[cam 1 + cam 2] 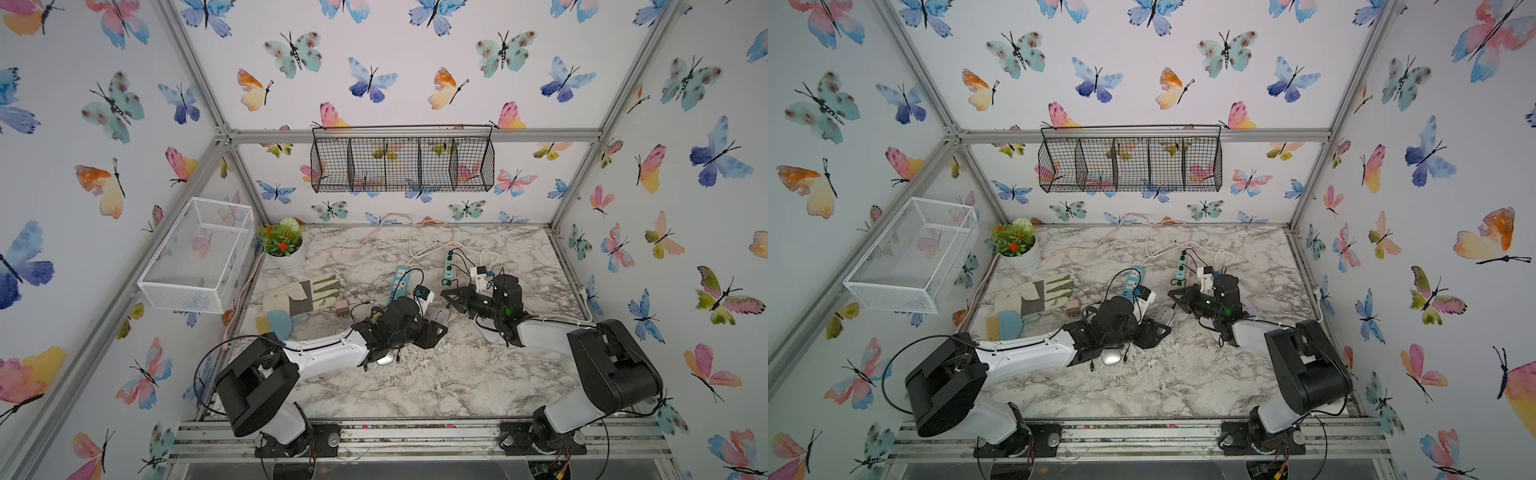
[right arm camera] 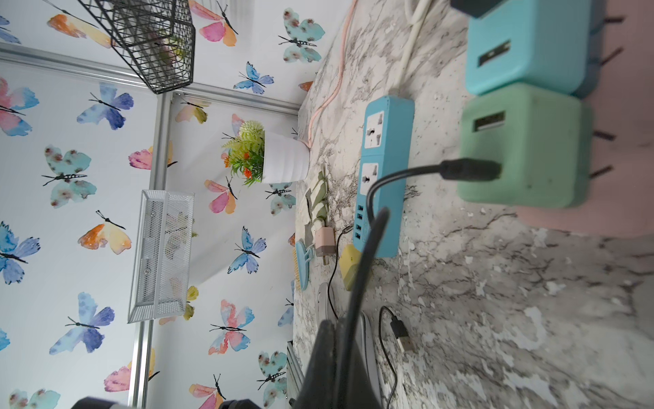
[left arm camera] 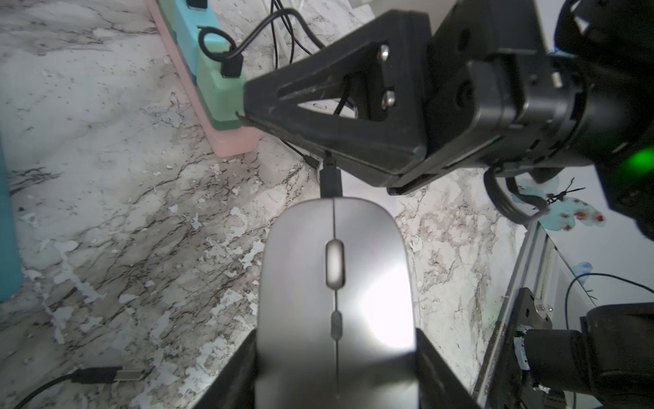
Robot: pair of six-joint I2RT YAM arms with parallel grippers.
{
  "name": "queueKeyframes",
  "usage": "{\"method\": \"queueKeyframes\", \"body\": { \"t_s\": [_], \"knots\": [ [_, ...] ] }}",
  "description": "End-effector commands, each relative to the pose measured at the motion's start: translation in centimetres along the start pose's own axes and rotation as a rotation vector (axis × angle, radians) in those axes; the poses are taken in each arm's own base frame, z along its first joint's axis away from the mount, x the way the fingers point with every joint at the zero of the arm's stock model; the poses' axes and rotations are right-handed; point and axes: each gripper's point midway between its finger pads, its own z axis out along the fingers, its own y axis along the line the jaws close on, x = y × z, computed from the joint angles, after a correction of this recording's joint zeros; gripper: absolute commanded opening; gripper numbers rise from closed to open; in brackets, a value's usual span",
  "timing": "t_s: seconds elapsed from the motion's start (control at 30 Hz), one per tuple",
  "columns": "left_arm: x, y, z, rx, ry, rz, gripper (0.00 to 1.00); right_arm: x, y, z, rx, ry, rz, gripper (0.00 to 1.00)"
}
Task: Unplug the wireless mouse
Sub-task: Remove the power cord from the mouse.
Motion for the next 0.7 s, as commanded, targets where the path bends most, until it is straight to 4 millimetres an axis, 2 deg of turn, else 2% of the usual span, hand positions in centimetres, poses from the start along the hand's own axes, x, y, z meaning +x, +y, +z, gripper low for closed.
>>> {"method": "queueKeyframes", "body": {
  "t_s": [0.0,0.1,0.3,0.53,0.67],
  "knots": [
    [3.2,-1.3,-1.0,0.016,0.078,0.032,0.00,-3.4,-1.7,0.2,0.079,-0.122,0.021,0.01],
    [3.6,-1.1,-1.7,0.019,0.058,0.001,0.00,-3.4,-2.3,0.2,0.104,-0.126,0.019,0.01],
    [3.8,-1.3,-2.3,0.032,0.045,-0.020,0.00,-3.9,-3.1,-1.1,0.210,-0.172,-0.052,0.01],
    [4.8,-1.8,-2.0,0.040,0.088,-0.014,0.00,-5.4,-2.3,-2.3,0.252,-0.248,-0.136,0.02],
    [6.0,-1.8,-1.8,0.038,0.125,-0.003,0.00,-6.5,-0.5,-1.7,0.227,-0.243,-0.185,0.02]
  ]
}}
